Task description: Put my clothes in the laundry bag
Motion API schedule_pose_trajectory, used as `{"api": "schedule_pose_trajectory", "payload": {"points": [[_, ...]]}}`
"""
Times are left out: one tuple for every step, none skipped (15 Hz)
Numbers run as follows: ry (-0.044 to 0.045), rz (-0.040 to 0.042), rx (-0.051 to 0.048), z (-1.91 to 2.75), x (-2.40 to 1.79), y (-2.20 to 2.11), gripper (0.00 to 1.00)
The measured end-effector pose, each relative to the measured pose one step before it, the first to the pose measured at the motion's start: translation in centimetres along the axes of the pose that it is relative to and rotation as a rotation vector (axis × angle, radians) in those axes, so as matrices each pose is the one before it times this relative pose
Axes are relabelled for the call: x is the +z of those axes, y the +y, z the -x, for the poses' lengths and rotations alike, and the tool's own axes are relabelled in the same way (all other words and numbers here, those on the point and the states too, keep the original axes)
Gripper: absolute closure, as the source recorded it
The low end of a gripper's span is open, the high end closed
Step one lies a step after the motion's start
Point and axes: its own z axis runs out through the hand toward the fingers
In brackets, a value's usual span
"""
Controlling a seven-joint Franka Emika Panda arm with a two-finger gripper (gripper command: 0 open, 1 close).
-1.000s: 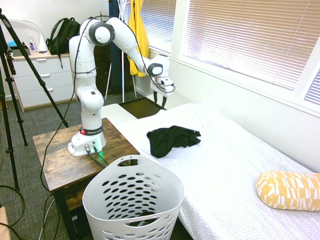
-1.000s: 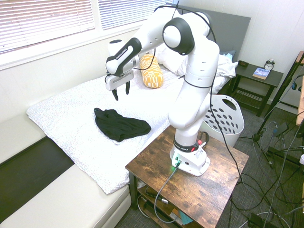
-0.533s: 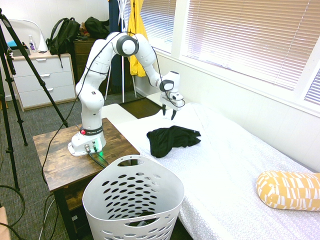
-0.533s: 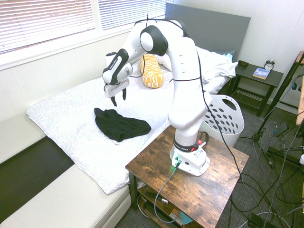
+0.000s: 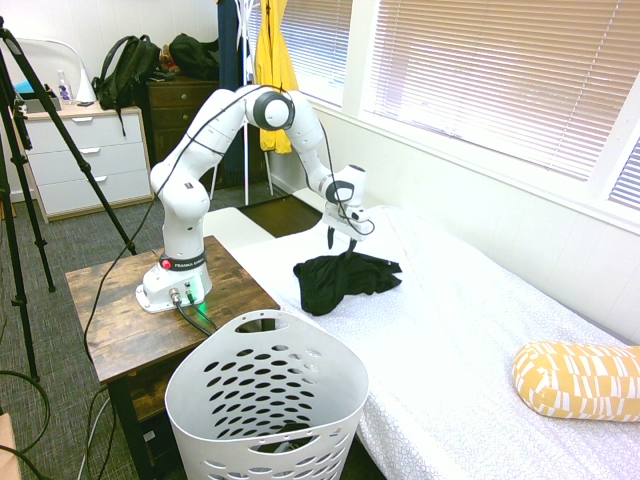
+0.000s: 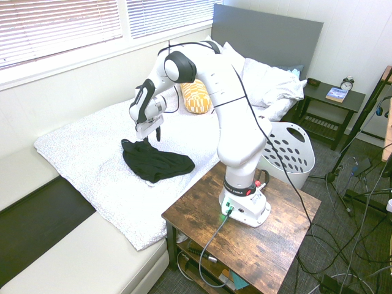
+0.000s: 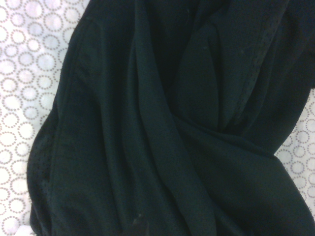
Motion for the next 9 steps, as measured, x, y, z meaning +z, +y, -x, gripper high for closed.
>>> {"api": "schedule_pose_trajectory", "payload": {"points": [[-0.00567,0.00111,-0.00473,-0.438,0.897,-0.139,0.0],[-0.00338,0.00203,-0.00711,-0.579,0.888,-0.04,0.0],[-0.00183,0.00053,-0.0069,-0.658,0.803,0.035,0.0],[-0.00162,-0.00338,-0.00867,-0.634,0.637,0.051,0.0],[-0.00164,-0.00761,-0.00714,-0.598,0.44,-0.006,0.0],[-0.00105,-0.01046,-0.00772,-0.597,0.31,-0.11,0.0],[-0.00142,-0.00722,-0.00659,-0.447,0.323,-0.25,0.0],[-0.00148,-0.00169,-0.00941,-0.338,0.462,-0.362,0.0],[-0.0051,0.00057,-0.01287,-0.263,0.608,-0.377,0.0]]}}
